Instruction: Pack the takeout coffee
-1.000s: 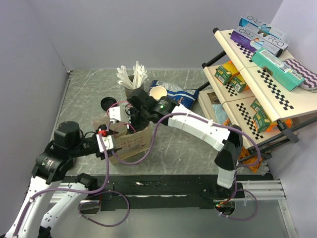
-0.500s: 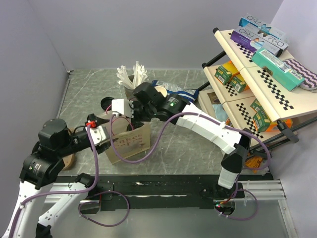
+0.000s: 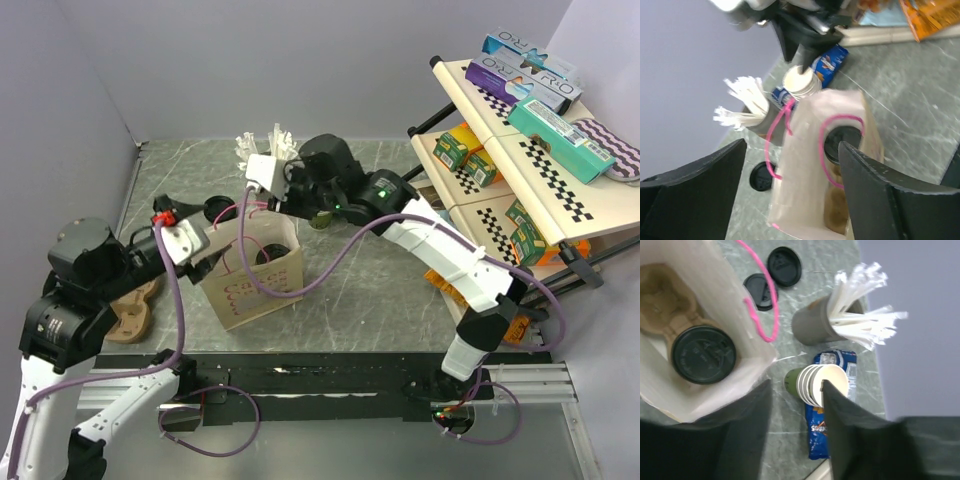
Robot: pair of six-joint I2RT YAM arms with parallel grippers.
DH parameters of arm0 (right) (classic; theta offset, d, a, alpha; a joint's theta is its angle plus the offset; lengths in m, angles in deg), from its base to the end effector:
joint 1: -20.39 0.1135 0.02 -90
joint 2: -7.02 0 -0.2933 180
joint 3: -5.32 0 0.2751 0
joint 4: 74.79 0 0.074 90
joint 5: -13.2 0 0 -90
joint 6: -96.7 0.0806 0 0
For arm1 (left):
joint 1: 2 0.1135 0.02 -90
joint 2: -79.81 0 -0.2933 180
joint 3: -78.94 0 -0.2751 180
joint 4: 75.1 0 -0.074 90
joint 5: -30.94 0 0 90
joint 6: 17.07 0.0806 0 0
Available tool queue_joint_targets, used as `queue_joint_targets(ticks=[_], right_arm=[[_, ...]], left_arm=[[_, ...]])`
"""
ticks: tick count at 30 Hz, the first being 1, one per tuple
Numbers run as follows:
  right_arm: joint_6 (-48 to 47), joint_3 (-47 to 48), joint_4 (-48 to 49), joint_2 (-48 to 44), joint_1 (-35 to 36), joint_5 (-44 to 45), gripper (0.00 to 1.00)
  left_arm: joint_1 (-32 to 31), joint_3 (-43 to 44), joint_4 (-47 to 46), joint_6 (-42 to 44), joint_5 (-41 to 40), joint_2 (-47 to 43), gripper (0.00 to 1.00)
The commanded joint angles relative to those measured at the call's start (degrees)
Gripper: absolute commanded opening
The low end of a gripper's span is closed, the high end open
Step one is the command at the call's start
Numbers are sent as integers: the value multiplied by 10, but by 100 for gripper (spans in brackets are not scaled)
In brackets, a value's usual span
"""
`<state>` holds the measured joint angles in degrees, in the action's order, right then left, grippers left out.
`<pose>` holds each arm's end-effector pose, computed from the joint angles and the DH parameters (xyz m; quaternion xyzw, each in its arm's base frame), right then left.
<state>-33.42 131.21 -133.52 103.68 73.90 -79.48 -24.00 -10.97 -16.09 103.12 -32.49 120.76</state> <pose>0.2518 0.3468 0.4631 -0.6378 0.5824 0.0788 0.4978 0.1000 -0.0793 0.4887 0.4605 0.6039 -0.1307 0.6374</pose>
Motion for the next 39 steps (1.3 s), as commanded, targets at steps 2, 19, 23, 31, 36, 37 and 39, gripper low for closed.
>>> queue_joint_targets(ticks=[2, 19, 23, 31, 36, 37, 39], right_arm=[[39, 18, 16, -62, -27, 1, 63], [47, -16, -105, -102, -71, -298, 85], [54, -23, -107, -103, -71, -301, 91], [69, -67, -93, -109, -70, -284, 100], [51, -74, -95, -82, -68, -322, 100], [46, -73, -93, -77, -66, -324, 100], [36, -69, -95, -65, -57, -324, 100]], left_arm=[[-1, 54, -75, -61, -70, 32, 84], [107, 110, 82, -103, 1, 204, 78], [130, 103, 121, -84, -2, 239, 76], [138, 72, 175, -47, 32, 277, 61], [138, 61, 197, -19, 81, 287, 51], [138, 62, 205, -13, 88, 292, 47], [138, 59, 220, 2, 101, 296, 38]])
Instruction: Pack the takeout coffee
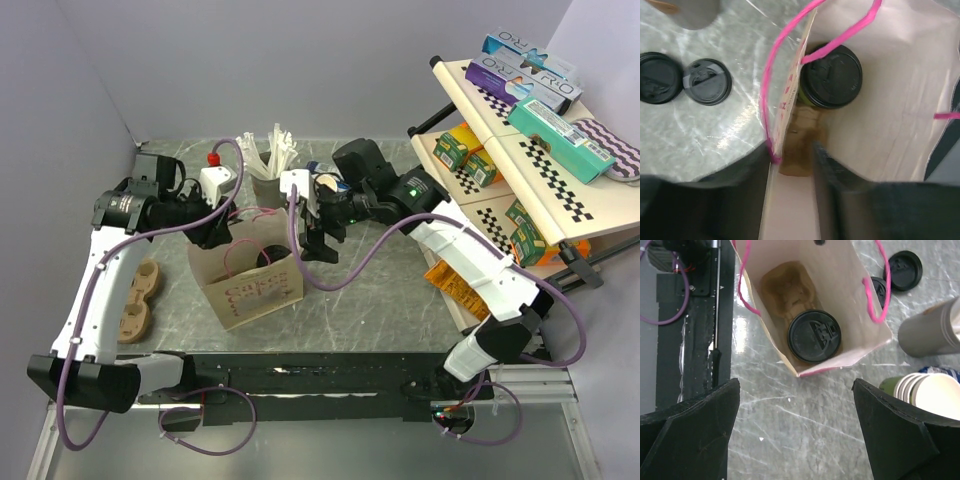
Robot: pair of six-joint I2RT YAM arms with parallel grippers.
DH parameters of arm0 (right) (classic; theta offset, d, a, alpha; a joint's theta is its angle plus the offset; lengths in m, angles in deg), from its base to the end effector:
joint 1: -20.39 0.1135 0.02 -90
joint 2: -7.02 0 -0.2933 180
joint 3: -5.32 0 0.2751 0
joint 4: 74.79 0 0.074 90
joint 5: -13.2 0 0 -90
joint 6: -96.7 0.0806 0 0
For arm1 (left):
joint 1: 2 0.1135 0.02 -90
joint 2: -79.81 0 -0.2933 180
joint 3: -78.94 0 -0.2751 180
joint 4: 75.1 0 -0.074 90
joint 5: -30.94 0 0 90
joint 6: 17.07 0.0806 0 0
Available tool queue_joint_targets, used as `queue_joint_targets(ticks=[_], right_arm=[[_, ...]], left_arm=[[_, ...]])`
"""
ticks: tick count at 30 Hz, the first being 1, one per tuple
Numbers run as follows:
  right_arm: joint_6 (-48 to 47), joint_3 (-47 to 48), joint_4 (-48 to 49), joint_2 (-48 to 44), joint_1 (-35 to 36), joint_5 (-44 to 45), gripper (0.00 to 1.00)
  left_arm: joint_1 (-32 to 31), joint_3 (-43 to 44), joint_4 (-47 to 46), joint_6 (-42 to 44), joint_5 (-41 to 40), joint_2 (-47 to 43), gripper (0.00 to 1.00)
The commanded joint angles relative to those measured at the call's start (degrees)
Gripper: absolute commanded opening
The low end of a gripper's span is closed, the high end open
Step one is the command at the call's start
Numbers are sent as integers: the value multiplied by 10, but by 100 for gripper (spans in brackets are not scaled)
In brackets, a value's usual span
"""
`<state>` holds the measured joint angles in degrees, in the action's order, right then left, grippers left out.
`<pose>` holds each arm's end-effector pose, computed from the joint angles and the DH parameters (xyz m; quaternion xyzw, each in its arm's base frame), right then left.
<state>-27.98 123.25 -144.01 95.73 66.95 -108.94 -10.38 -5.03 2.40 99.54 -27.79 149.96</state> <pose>0.2181 0.2927 0.4496 -0.6558 0.5849 0.2916 0.3780 0.2478 -0.0788 0.3974 0.3579 0.8408 -0.2012 0.3529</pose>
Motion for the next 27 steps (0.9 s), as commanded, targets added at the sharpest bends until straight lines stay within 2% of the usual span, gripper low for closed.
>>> queue_joint_targets(ticks=[1, 6, 9, 15, 19, 27], right_arm=[[-23, 15, 8, 19, 25, -28, 100], [-44, 1, 12, 16, 63, 9, 100], [-60, -23, 19, -5, 84, 26, 100], [-101, -87, 14, -35, 124, 43, 100], [-113, -110, 17, -52, 141, 60, 100], [-138, -197, 58, -107, 188, 97, 100]], left_arm=[[2, -1, 37, 43, 59, 7, 34], [2, 7, 55, 60, 94, 9, 9], [1, 11, 54, 61, 95, -8, 3], [1, -5, 16, 63, 99, -73, 1], [1, -29, 4, 63, 130, -105, 1], [-4, -82, -40, 79, 161, -177, 1]])
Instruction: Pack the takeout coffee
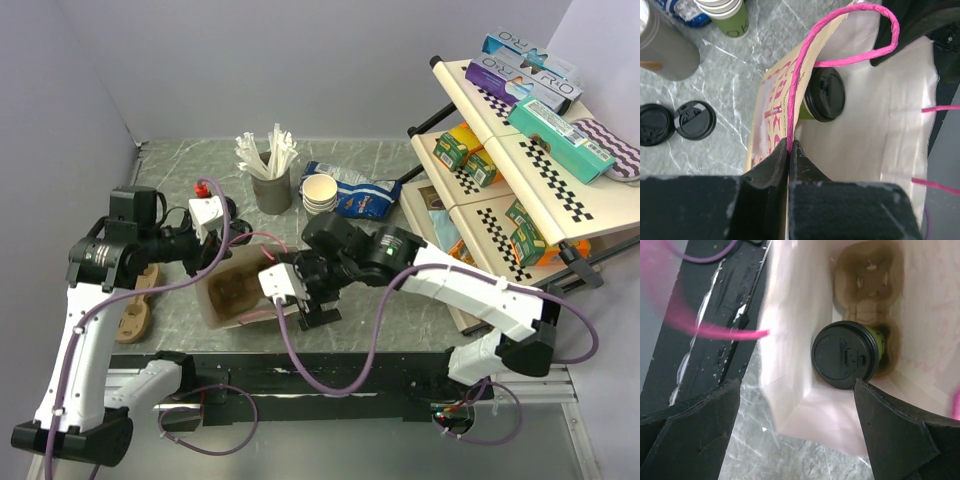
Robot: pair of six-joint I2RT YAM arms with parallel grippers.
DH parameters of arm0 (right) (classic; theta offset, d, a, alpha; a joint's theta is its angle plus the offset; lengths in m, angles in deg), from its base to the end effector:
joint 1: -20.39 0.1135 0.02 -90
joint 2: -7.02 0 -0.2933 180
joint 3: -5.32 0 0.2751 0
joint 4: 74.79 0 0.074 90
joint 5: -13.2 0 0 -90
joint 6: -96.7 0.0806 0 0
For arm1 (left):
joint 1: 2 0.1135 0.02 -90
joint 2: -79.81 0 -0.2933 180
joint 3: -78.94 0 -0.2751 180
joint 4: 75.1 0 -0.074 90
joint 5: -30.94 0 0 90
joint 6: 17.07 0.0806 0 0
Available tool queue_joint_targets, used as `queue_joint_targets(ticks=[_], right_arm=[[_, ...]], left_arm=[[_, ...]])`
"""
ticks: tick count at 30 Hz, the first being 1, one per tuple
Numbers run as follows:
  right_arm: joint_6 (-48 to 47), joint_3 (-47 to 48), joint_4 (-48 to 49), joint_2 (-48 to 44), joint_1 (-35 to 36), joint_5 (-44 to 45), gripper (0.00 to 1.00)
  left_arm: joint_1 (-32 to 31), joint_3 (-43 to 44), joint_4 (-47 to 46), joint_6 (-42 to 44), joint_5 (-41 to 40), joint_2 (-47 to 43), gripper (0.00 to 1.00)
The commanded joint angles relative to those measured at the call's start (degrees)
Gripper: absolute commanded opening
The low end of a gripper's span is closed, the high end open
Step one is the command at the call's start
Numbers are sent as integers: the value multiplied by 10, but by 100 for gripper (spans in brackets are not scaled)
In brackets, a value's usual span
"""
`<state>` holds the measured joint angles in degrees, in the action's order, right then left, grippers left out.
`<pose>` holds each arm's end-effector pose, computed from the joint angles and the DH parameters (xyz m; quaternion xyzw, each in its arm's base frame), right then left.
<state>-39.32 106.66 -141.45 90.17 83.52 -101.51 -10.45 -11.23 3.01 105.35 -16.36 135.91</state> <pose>0.1254 0.3221 0.3804 -0.7883 0.4676 0.2494 0.3127 0.1704 -0.0806 0.4165 0.4320 0.7552 -0.2533 0.4229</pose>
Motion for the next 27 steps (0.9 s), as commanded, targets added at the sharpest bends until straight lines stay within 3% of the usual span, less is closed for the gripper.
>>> queue_joint_targets(ticks=[1, 9, 15, 21, 27], right_arm=[[-24, -36, 34, -56, 26, 24, 100], [-25, -36, 38, -62, 31, 26, 100], [-66, -136, 112, -201, 32, 49, 100], [-109, -189, 139, -276, 28, 91, 100], [-51, -199, 192, -251, -2, 140, 100]], left_arm=[[-4, -25, -53, 21, 47, -43, 1], [-9, -45, -69, 30, 56, -72, 1], [-9, -59, -88, 15, 59, -106, 1], [-9, -110, -109, 22, 86, -156, 1], [-9, -146, -109, 70, 99, -194, 1]])
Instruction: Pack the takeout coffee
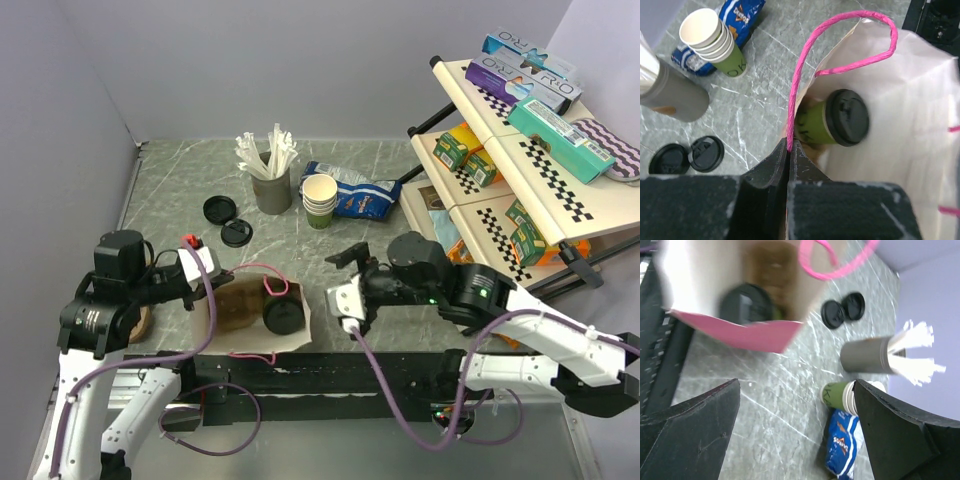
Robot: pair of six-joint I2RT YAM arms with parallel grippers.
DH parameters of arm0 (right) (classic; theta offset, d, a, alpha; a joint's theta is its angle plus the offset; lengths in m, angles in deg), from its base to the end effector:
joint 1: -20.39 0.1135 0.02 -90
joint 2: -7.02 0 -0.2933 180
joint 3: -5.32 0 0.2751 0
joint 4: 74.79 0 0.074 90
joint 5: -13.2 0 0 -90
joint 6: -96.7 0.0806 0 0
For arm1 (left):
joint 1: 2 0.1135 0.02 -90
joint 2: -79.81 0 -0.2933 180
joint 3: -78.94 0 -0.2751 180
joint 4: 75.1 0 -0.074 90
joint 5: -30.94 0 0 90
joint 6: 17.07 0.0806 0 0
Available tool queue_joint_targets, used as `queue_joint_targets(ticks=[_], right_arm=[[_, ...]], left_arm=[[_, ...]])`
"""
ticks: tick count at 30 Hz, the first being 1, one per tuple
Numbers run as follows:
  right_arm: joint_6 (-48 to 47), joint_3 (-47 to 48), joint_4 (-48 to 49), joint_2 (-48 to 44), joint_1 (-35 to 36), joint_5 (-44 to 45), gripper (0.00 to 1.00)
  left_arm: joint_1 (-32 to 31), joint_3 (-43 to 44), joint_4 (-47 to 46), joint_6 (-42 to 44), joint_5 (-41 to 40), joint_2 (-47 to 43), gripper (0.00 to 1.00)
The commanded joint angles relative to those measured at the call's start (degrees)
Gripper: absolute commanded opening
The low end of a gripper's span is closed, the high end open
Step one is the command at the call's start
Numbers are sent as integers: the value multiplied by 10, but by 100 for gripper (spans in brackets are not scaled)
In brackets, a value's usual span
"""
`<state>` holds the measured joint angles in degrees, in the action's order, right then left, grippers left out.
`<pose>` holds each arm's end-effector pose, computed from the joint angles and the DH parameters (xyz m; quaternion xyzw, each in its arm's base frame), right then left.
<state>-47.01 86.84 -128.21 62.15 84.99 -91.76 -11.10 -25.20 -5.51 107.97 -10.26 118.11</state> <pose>0.0816 0.2203 0.4074 -0.7608 0.3751 0.1597 0.5050 0.1046 -0.0782 0.3956 0.4848 0.6630 -0.2531 0.5111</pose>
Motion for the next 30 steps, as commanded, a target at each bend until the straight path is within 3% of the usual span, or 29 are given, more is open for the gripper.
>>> queue_joint_targets(ticks=[1, 12, 20, 23, 27, 30], right_arm=[[40, 3, 62, 34, -23, 44, 100], [132, 39, 88, 84, -77, 20, 100], [212, 166, 38, 170, -118, -72, 100], [258, 186, 17, 198, -129, -96, 100], [301, 156, 34, 197, -138, -105, 100], [295, 162, 30, 210, -148, -102, 100]], left_arm=[[-2, -7, -19, 59, 38, -17, 1], [-2, -11, 29, 115, 53, -25, 1], [-2, -24, 0, 83, 54, -24, 1], [-2, -42, -38, 76, 51, -68, 1], [-2, -67, -39, 109, 60, -126, 1], [-2, -58, 31, 181, 82, -137, 1]])
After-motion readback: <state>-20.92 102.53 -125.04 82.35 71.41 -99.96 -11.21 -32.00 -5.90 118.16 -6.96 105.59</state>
